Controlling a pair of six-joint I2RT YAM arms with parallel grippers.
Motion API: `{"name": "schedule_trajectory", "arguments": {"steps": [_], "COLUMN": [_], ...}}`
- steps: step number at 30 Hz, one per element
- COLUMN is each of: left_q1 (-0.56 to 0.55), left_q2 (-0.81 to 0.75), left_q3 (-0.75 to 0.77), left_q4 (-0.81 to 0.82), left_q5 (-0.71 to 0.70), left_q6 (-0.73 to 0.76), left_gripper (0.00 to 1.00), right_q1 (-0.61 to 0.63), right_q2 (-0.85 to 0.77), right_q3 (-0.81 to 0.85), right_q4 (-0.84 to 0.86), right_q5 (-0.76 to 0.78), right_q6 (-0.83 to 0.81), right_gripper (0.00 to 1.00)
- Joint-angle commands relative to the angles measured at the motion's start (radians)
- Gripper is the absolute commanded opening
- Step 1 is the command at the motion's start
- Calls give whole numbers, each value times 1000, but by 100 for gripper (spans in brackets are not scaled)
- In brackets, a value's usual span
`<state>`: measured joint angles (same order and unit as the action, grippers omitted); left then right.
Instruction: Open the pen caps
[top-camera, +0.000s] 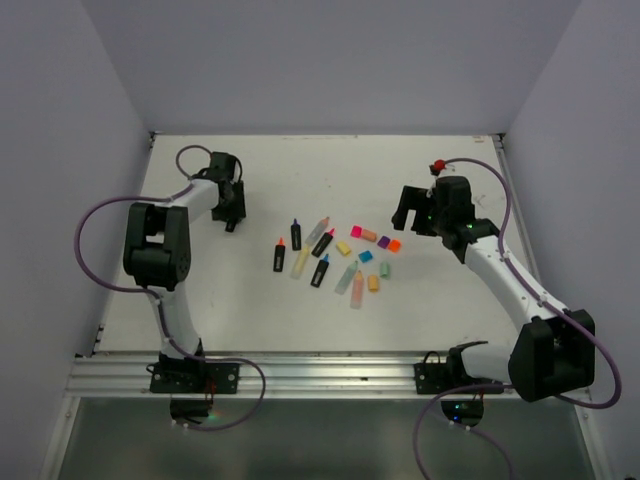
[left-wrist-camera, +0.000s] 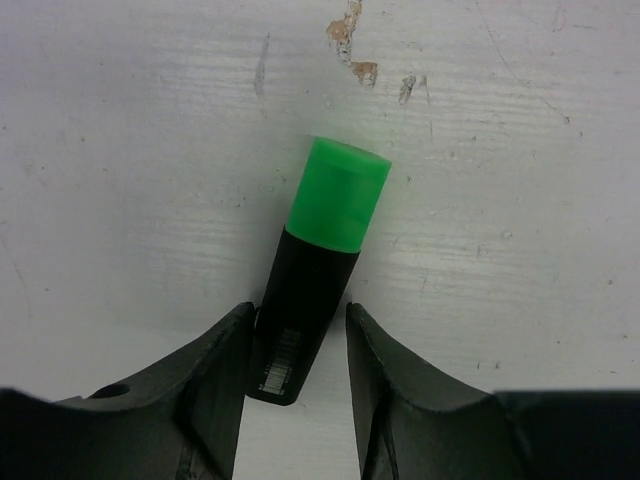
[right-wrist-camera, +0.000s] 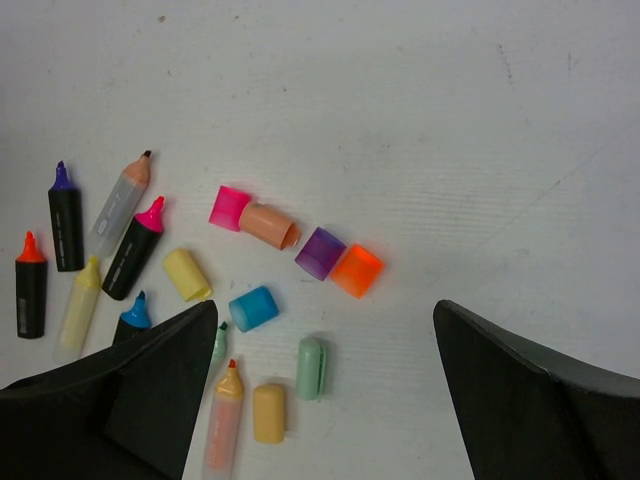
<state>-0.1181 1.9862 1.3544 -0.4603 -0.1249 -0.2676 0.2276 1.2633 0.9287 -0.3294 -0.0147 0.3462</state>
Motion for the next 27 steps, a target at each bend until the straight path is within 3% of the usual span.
{"name": "schedule_trajectory", "arguments": {"steps": [1,3,4,8,12,16,23,27], "left_q1": [9,9,9,6,-5,-52,-308,-417], "left_q2": [19,20,19,-16,-134,-266,-539,-615], "left_q3": [29,20,14,-40,-124,-188,-310,-333], "left_q4": [-26,-23,-21,0,57,83,136,144], "left_q5": [54,80,82,114,174,185,179,202], "left_q6": [28,25,22,5,-5,-4,-15,-35], "left_gripper": [44,42,35,25,12,10,7,5], "right_q1": [-5,-7,-5,-5,-2,30,173,237], "right_q2": [-7,-7,-7,-16,-21,-21,11,47], "right_q3": [-2,-2,-2,-1,2,16,38,67], "right_q4": [24,26,26,41,62,93,196,265], "right_q5": [-10,-13,-17,-54,-143,-237,-269,-257], "right_q6": [-15,-15,-13,-18,-4,30,123,238], "right_gripper": [94,94,94,94,94,94,93,89]}}
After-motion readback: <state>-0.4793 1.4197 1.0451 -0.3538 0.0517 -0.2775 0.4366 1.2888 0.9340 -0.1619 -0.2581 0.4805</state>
